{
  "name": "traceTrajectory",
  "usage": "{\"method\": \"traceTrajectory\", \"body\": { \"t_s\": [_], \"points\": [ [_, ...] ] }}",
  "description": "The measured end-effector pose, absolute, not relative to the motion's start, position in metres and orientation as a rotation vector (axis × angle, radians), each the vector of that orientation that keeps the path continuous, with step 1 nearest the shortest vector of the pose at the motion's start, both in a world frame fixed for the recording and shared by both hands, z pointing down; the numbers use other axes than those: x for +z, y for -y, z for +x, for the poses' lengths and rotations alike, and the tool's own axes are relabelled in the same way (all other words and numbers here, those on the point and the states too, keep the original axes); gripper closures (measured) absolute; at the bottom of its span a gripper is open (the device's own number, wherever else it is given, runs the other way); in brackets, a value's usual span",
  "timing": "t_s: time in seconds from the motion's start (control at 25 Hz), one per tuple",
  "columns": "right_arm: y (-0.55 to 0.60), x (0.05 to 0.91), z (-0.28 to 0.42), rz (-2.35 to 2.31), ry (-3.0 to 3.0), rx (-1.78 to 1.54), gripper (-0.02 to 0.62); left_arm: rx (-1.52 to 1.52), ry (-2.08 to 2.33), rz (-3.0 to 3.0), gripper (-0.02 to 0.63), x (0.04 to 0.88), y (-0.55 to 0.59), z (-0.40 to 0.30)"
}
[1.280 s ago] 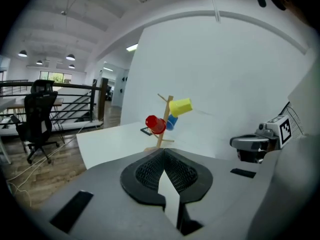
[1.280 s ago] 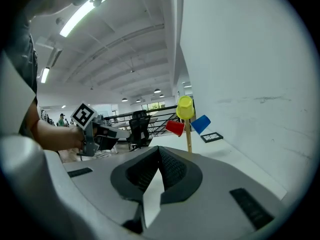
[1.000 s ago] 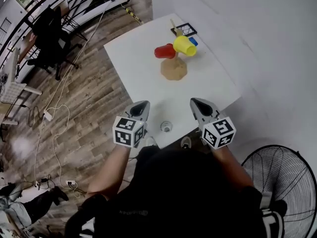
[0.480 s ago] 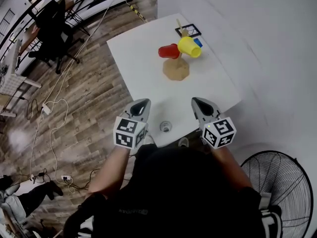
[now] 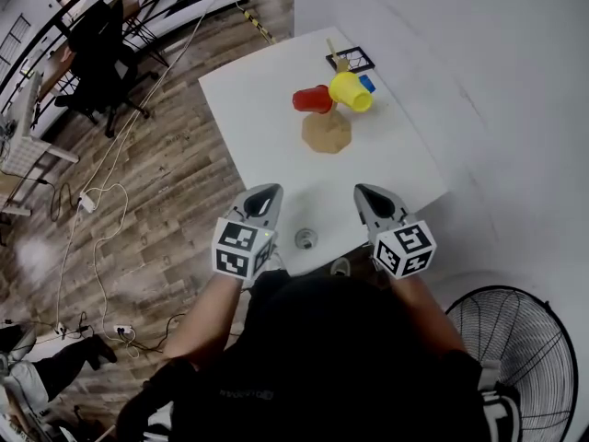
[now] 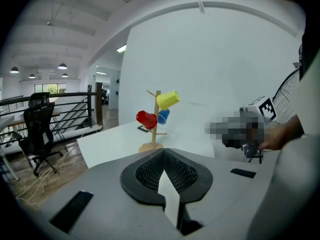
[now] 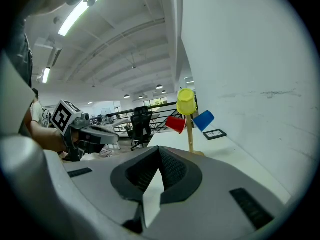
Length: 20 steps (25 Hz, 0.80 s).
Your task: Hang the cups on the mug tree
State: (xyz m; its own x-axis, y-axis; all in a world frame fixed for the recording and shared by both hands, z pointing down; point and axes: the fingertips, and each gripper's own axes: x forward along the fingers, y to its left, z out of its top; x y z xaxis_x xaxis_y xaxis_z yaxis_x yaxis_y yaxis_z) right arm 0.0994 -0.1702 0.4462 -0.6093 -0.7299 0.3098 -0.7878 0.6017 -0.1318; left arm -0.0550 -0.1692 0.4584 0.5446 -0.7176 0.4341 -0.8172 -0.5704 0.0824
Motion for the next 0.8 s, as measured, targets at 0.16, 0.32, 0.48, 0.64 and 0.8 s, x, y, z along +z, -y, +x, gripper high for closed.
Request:
{"method": "traceTrajectory", "body": {
  "t_s": [0.16, 0.32, 0.48, 0.64, 0.8],
  "points": [
    [0.172, 0.448, 0.099, 1.251, 2.612, 0.385, 0.588, 0.523, 1.286, 2.509, 0.589, 0.459, 0.171, -0.054],
    [0.176, 0.45, 0.101, 1.25, 2.614, 0.389, 0.588, 0.533, 1.298, 2.503, 0.589, 0.462, 0.176, -0.056],
    [0.179, 0.451, 0.101, 1.242, 2.613, 0.389, 0.588, 0.525, 1.306, 2.494, 0.589, 0.458, 0.18, -0.057],
    [0.178, 0.447, 0.1, 1.242, 2.608, 0.384, 0.588, 0.521, 1.302, 2.498, 0.589, 0.456, 0.178, -0.058],
    [0.18, 0.447, 0.1, 1.243, 2.609, 0.383, 0.588, 0.525, 1.298, 2.512, 0.589, 0.457, 0.18, -0.057]
  ]
}}
